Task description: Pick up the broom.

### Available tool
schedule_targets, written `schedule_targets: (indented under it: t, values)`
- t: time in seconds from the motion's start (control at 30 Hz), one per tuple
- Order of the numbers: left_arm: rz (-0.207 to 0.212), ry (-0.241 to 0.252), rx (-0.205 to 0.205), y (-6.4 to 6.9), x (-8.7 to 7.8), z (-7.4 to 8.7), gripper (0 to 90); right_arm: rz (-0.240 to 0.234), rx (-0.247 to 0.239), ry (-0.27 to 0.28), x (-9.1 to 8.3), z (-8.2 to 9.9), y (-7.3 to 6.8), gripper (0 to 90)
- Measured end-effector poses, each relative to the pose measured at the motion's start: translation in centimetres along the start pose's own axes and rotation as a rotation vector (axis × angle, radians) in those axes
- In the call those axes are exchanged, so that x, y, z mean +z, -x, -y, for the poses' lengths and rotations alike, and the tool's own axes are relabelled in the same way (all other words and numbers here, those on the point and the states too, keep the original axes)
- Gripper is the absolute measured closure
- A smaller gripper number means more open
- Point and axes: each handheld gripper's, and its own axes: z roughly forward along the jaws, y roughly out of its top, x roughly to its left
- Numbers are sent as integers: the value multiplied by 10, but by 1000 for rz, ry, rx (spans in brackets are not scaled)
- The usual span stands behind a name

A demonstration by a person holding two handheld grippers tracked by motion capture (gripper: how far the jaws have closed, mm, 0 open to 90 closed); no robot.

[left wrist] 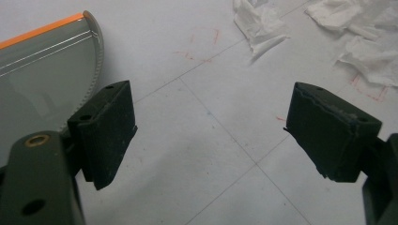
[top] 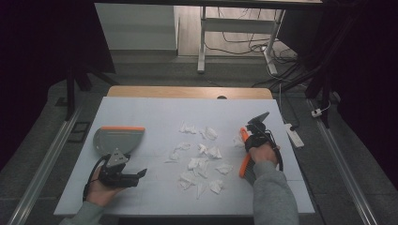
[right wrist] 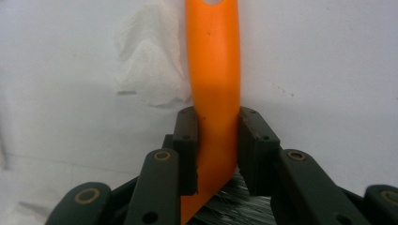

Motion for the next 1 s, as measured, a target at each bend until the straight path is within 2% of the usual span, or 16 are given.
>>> schedule_targets:
  t: [0.27, 0.3, 0.37, 0.4, 0.47, 0.5, 0.63, 0.73, 0.77, 0.8, 1.0]
  values:
    - [1, 0, -5, -1, 0, 0, 171, -134, -26, 76, -17, 10, 18, 710]
    - [-1, 0, -4, -1, 0, 0, 171, -134, -26, 76, -17, 10, 18, 710]
    - [-1, 0, -6, -1, 0, 0, 171, -188, -36, 116, -25, 16, 25, 710]
    - [-2, 0, -7, -2, 1, 0, 171, -188, -36, 116, -25, 16, 25, 710]
    - [-3, -2, -9, -2, 1, 0, 171, -233, -39, 156, -32, 22, 33, 711]
    - [-4, -2, -9, -2, 1, 0, 171, -233, -39, 156, -32, 22, 33, 711]
    - [-6, -3, -9, -2, 1, 0, 171, -306, -39, 246, -47, 32, 43, 711]
    - [-8, -3, -11, -2, 1, 0, 172, -345, -47, 299, -54, 39, 48, 711]
    - [-10, -3, -12, -2, 1, 0, 172, -345, -47, 299, -54, 39, 48, 711]
    - [-10, -4, -12, -2, 1, 0, 172, -357, -47, 327, -58, 43, 50, 711]
    - [-18, -3, -7, -1, 3, -2, 172, -420, -50, 415, -69, 50, 49, 711]
